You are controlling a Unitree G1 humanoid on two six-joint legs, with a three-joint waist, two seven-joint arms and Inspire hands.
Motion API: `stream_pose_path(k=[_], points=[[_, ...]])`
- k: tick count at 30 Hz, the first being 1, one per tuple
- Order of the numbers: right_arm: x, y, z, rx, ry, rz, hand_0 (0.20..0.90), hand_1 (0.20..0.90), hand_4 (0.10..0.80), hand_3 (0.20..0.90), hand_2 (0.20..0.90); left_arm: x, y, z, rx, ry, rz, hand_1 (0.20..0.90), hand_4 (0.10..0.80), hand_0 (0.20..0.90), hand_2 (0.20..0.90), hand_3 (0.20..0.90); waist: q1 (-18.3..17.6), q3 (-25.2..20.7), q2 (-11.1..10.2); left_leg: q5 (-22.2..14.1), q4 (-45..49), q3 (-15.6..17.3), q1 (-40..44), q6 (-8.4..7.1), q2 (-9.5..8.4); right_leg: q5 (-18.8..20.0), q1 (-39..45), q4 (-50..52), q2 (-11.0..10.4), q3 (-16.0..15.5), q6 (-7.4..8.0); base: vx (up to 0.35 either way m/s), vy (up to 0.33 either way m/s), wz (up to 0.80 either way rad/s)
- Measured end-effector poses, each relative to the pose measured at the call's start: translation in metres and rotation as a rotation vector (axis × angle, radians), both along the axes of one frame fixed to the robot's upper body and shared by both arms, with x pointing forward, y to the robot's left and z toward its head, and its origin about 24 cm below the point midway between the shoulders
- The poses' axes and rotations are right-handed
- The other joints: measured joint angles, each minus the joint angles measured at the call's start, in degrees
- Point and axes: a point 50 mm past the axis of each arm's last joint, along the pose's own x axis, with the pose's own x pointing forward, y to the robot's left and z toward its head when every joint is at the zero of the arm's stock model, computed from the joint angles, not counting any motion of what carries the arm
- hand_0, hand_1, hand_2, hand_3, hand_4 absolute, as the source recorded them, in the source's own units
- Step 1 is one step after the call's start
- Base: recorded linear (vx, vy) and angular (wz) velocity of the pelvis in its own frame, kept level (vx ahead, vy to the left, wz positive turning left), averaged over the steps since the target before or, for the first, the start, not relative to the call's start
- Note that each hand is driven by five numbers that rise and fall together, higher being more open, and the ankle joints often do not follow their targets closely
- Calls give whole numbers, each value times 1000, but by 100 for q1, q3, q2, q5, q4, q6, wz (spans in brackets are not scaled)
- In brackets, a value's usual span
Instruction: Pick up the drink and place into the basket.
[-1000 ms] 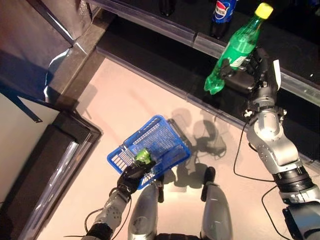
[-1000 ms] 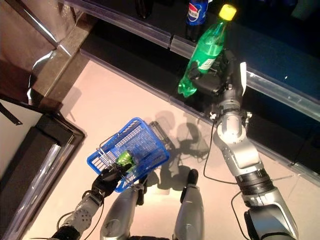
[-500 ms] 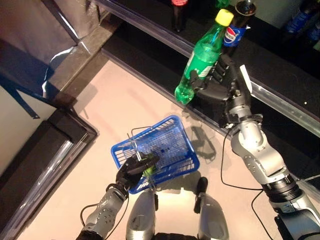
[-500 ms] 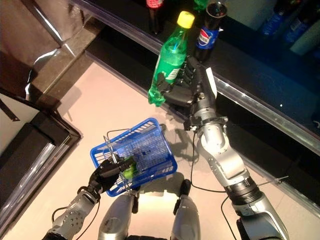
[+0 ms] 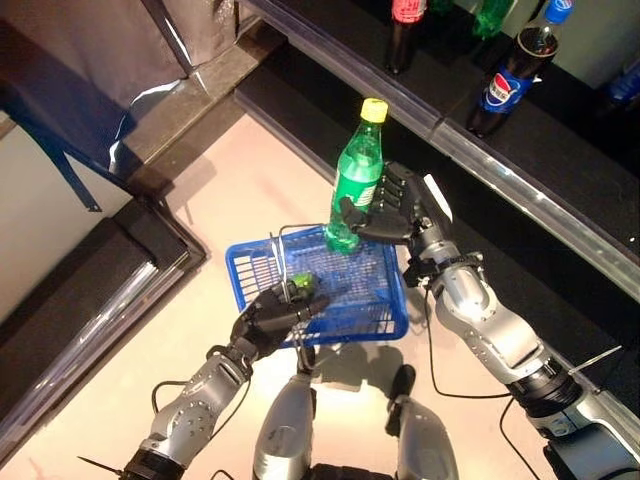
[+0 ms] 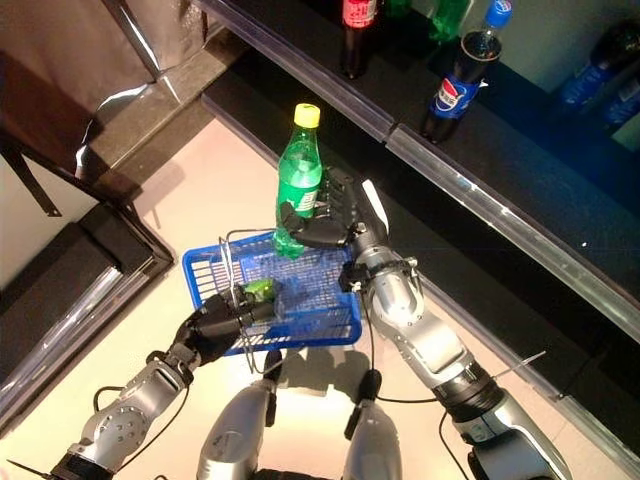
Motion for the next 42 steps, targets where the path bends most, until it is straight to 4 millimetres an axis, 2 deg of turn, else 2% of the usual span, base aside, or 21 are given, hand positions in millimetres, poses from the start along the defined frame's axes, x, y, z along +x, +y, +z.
stream_pose_path(k=[6,15,26,29,35,42], points=[[2,-5,-19,-25,52,-59,300,300,100,200,300,0,4,4,-39,1,-4,300,100,300,300,200,27,-2,-3,0,-12,-37,0,0,-11,-9,21,-15,-4,-1,14,-22,2,3],[5,-3,-52,-46,168,-101,300,300,100,200,300,3,-6,13,-108,-57,-85,300,100,300,300,200,24,0,-5,3,-22,-41,-8,-2,-18,-14,15,-21,-11,0,20,-24,3,0],[6,-4,-67,-48,204,-146,300,300,100,200,300,5,-20,27,-124,-128,-205,300,100,300,300,200,-7,0,-5,3,-49,-48,-9,-1,-33,-19,11,-39,-20,-2,27,-2,3,0],[11,-5,-78,-52,243,-178,300,300,100,200,300,6,-22,29,-121,-135,-231,300,100,300,300,200,-11,0,-5,6,-48,-53,-9,3,-46,-22,12,-39,-33,-4,32,0,0,0],[13,-10,-113,-69,369,-253,300,300,100,200,300,10,-24,37,-113,-196,-268,300,100,300,300,200,7,-2,1,12,-55,-129,-29,12,-91,-41,19,-38,-70,-19,60,-2,1,3],[14,-5,-124,-56,404,-264,300,300,100,200,300,9,-27,37,-120,-195,-291,300,100,300,300,200,53,-3,1,16,-58,-157,-40,18,-107,-50,20,-37,-83,-21,73,-2,-2,2]])
